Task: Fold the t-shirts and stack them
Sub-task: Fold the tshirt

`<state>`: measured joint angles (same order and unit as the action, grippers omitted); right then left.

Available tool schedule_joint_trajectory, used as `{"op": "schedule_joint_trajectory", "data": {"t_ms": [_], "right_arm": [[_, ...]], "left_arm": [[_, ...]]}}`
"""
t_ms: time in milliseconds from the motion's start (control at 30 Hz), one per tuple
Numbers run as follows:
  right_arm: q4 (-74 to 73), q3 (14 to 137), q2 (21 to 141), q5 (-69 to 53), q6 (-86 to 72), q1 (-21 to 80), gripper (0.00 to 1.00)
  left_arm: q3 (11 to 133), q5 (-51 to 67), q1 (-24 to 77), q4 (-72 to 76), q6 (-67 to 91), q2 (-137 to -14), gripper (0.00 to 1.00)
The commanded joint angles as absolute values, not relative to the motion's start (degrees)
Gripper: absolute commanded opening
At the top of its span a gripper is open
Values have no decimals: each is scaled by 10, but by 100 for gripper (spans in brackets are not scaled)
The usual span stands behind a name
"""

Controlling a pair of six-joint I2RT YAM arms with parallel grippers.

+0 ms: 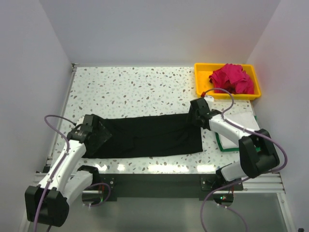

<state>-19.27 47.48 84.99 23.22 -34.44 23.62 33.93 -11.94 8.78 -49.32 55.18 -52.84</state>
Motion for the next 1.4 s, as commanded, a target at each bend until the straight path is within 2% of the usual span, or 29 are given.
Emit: {"op": "schedule_joint_trajectory", "data": {"t_ms": [0,33,233,367,467,733,1000,1100,1133,1200,1300,1333,1367], "right_arm": [[-241,471,794,268,-367,235,87],[-248,473,785,276,-366,235,99],[-246,499,725,254,-335,235,99],[-147,497,737,108,-280,235,99],[-101,523,805,19,-279,236,99],[-119,532,917,47,-288,237,99],[-97,436,887,40,-312,237,99],[-102,389,847,33,-354,239,99],[-99,375,836,29,-364,242,99],[-108,339,795,30,-386,268,99],[-120,311,752,24,-417,335,99],[-120,305,743,19,-428,351,99],[-120,287,734,17,-458,385,99]], "left_arm": [[374,-116,90,-511,551,-498,100],[394,-122,90,-516,549,-497,100],[440,-114,90,-469,526,-511,100],[440,-67,90,-381,509,-551,100],[413,-18,90,-309,499,-621,100],[419,-54,77,-264,481,-778,100],[467,-48,44,-187,454,-953,100],[567,-64,41,-191,439,-1059,100],[643,-54,42,-202,432,-1091,100],[716,-34,45,-193,414,-1185,100],[890,69,47,-204,402,-1323,100],[982,131,57,-203,395,-1355,100],[1023,136,63,-206,400,-1405,100]]}}
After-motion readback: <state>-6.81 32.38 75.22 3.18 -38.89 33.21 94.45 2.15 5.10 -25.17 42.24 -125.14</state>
